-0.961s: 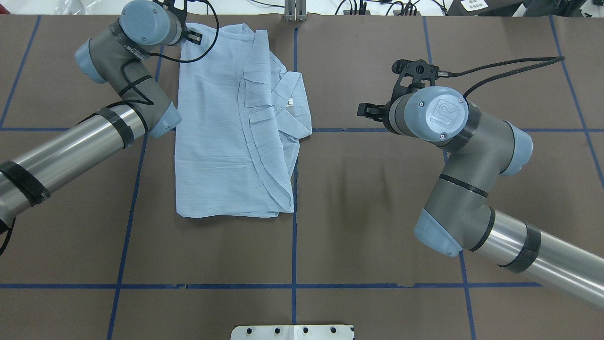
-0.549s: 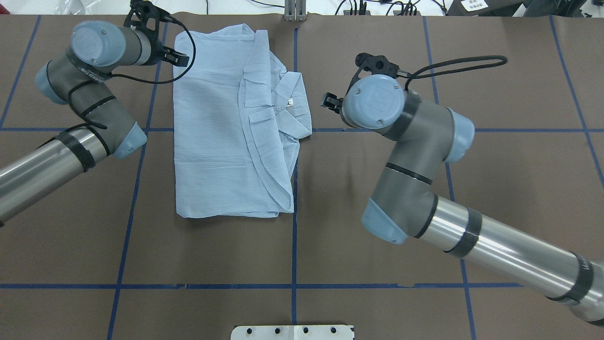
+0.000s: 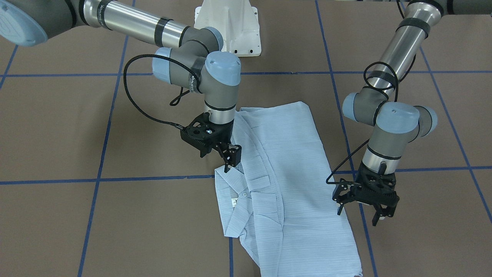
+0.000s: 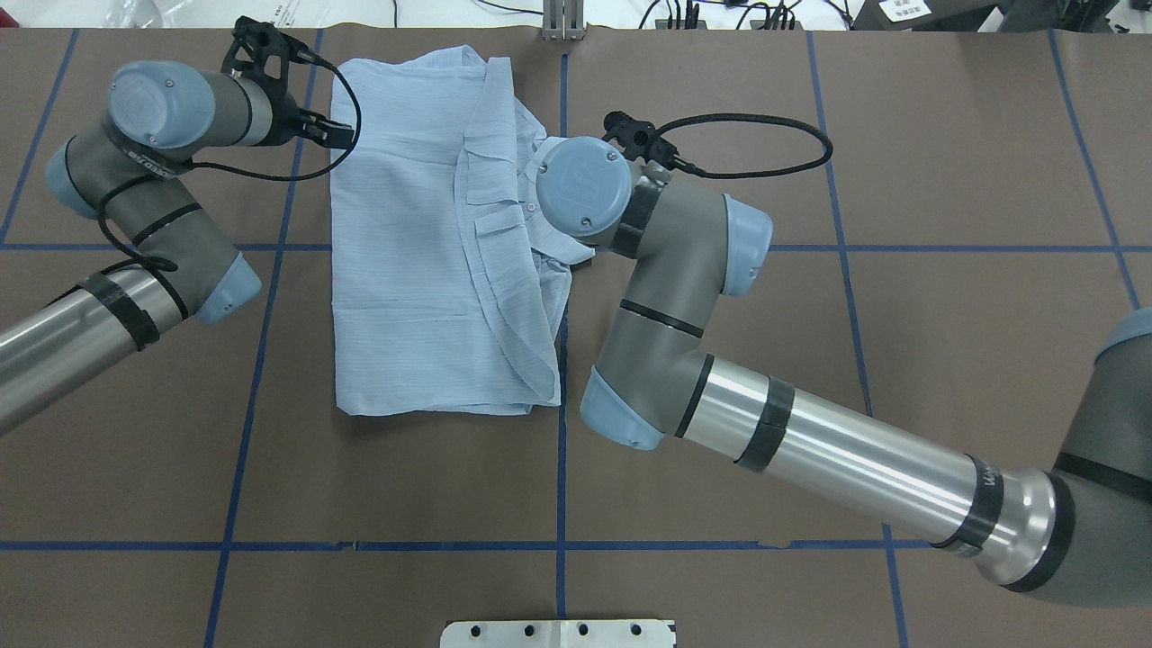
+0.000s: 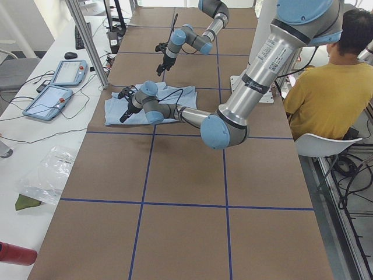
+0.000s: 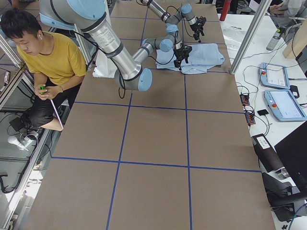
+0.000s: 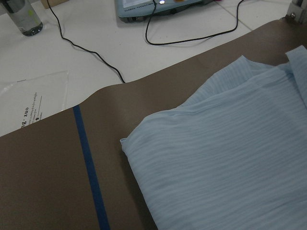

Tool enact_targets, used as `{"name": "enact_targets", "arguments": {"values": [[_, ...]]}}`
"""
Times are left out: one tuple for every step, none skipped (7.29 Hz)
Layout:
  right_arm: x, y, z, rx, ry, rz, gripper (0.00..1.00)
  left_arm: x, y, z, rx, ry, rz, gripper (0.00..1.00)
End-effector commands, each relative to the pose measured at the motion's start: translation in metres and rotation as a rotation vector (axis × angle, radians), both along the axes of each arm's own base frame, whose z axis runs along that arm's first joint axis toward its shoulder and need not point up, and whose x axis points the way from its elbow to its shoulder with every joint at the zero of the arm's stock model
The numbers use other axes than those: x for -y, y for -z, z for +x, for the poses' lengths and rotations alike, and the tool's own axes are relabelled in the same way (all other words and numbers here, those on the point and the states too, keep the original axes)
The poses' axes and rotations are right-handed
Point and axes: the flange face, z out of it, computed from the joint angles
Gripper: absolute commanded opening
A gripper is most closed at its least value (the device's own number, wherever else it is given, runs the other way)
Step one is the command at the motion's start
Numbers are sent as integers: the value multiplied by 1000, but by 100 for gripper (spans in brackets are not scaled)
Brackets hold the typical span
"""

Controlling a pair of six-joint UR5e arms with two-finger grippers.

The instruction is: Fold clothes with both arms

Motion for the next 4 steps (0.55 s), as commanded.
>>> {"name": "enact_targets", "arguments": {"values": [[-8, -7, -20, -6, -34, 3, 76, -1, 0, 0, -2, 0, 0, 100], [-3, -19, -30, 15, -42, 28, 72, -1, 0, 0, -3, 0, -1, 100], [2, -30, -36, 17, -53, 44, 70, -1, 0, 0, -4, 1, -2, 100], [3, -30, -37, 18, -55, 46, 70, -1, 0, 0, -10, 8, -8, 100]]}}
